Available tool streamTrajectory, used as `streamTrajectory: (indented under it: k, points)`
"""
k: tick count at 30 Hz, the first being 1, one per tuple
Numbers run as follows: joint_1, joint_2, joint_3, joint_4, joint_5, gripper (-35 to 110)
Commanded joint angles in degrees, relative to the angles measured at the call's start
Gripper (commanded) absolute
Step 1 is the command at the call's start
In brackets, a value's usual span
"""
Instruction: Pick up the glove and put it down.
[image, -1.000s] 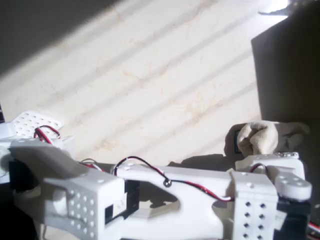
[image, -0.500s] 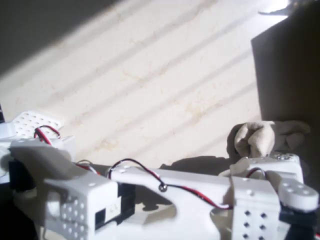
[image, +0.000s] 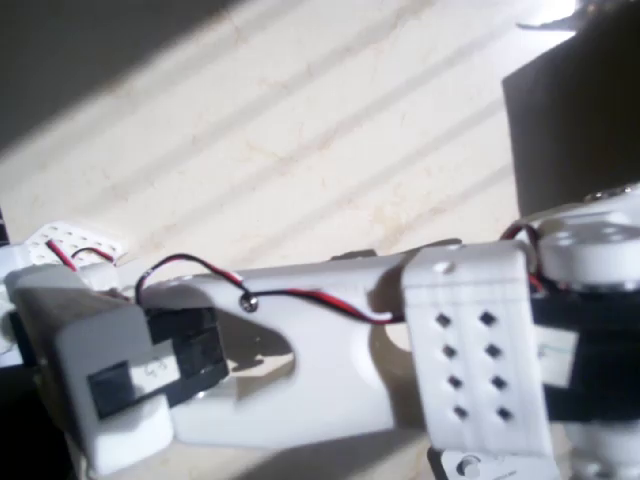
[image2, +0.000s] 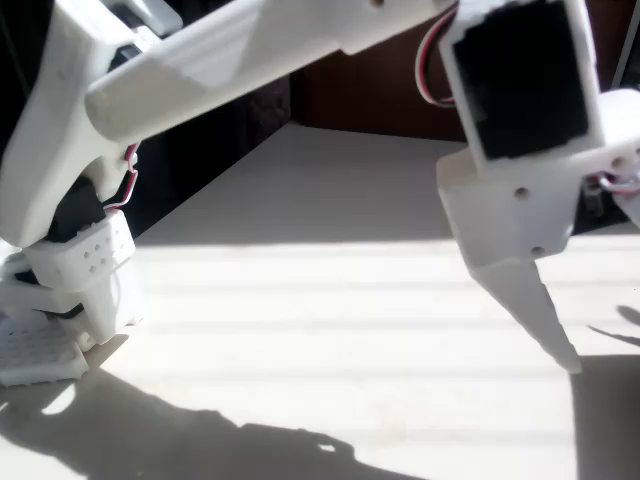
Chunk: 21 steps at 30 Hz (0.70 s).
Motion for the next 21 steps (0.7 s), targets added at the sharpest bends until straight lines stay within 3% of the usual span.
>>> streamTrajectory:
  k: [1, 12, 21]
  points:
    - [-4.83, 3.87, -1.67, -0.26, 1.23, 30]
    - [-6.86, -2.11, -2.29, -0.79, 4.92, 28]
    - [-6.50, -2.64, -2.29, -0.88, 4.39, 6]
